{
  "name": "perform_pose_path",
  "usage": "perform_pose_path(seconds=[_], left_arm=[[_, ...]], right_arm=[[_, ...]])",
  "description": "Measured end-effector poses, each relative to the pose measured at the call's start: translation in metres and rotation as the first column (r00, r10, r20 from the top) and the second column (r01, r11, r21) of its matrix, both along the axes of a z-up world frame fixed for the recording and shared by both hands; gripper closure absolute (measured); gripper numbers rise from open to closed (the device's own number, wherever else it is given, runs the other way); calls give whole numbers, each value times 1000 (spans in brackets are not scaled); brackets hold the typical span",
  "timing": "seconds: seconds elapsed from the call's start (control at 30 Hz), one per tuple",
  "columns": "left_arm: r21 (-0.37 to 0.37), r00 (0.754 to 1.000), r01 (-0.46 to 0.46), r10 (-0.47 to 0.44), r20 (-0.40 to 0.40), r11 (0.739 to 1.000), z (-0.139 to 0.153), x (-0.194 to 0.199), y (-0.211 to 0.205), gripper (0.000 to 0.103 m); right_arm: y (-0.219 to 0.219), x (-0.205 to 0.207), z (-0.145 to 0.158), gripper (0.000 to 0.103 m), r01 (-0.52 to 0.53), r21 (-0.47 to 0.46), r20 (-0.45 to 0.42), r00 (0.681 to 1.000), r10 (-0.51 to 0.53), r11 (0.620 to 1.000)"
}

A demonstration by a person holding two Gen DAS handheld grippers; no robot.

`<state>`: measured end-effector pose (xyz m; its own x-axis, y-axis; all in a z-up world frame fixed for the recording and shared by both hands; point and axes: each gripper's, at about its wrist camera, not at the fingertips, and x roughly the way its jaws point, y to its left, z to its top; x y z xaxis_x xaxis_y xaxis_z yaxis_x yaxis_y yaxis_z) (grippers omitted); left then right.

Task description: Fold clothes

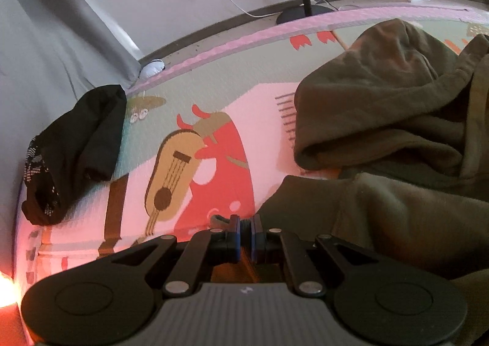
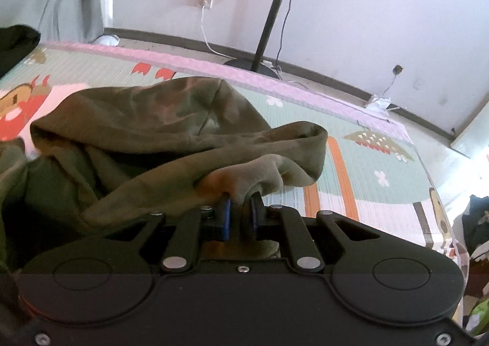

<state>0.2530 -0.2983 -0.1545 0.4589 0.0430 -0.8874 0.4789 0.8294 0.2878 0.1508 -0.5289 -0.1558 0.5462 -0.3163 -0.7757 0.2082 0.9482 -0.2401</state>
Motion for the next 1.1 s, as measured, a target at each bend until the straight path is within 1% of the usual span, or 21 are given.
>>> perform_pose_path(seconds=[0.13, 0.27, 0.37, 0.47, 0.6, 0.63, 0.7, 0.73, 0.77, 0.8, 0.83, 0.87, 0.9, 0.93, 1.0, 1.1], left_arm=[[4, 1000, -22, 22, 13, 1000, -1, 11, -5, 96], [0, 997, -76, 76, 28, 997, 1, 24, -6, 96], [-23, 991, -130, 131, 23, 991, 4, 34, -1, 96], [-35, 988, -155, 155, 9, 987, 5, 40, 2, 96], [-43, 985, -173, 172, -19, 984, 5, 44, 5, 95], [-40, 985, -172, 171, -20, 984, 6, 43, 4, 94], [-38, 985, -170, 170, -21, 985, 9, 42, 3, 91], [-42, 986, -168, 167, -26, 985, 12, 42, 3, 90], [-49, 985, -169, 168, -28, 984, 15, 42, 3, 89], [-55, 985, -171, 169, -30, 984, 19, 42, 4, 88], [-62, 985, -172, 170, -30, 983, 22, 42, 4, 84], [-71, 985, -170, 169, -22, 983, 27, 41, 5, 83], [-80, 986, -168, 167, -15, 983, 31, 40, 5, 78], [-87, 986, -164, 163, -12, 983, 36, 39, 5, 69], [-99, 988, -155, 155, -3, 983, 45, 36, 6, 58], [-115, 993, -117, 119, 5, 986, 58, 25, 7, 54]], right_arm=[[-3, 13, -2, 92, 18, 1, 15, 1000, -18, 1000], [-7, 29, -6, 92, 25, -11, 35, 999, -25, 1000], [-7, 42, -9, 92, 18, -22, 43, 999, -17, 1000], [-10, 59, -12, 92, 28, 13, 32, 999, -29, 1000], [-9, 66, -18, 91, 12, -5, 0, 1000, -12, 1000], [-10, 66, -18, 90, 12, -3, 1, 1000, -12, 1000], [-14, 65, -15, 88, 30, 47, -8, 1000, -30, 998], [-16, 64, -13, 86, 35, 55, -9, 999, -35, 998], [-17, 62, -10, 84, 40, 63, -10, 999, -39, 997], [-19, 61, -7, 77, 43, 71, -9, 999, -42, 997], [-19, 59, 0, 71, 33, 83, 5, 999, -34, 996], [-20, 58, 7, 67, 23, 93, 19, 999, -25, 995], [-20, 56, 14, 63, 14, 96, 29, 999, -17, 995], [-20, 54, 21, 63, 13, 104, 36, 999, -17, 995], [-21, 50, 35, 63, 11, 119, 51, 999, -17, 993], [-15, 39, 50, 62, -17, 136, 49, 999, 10, 991]])
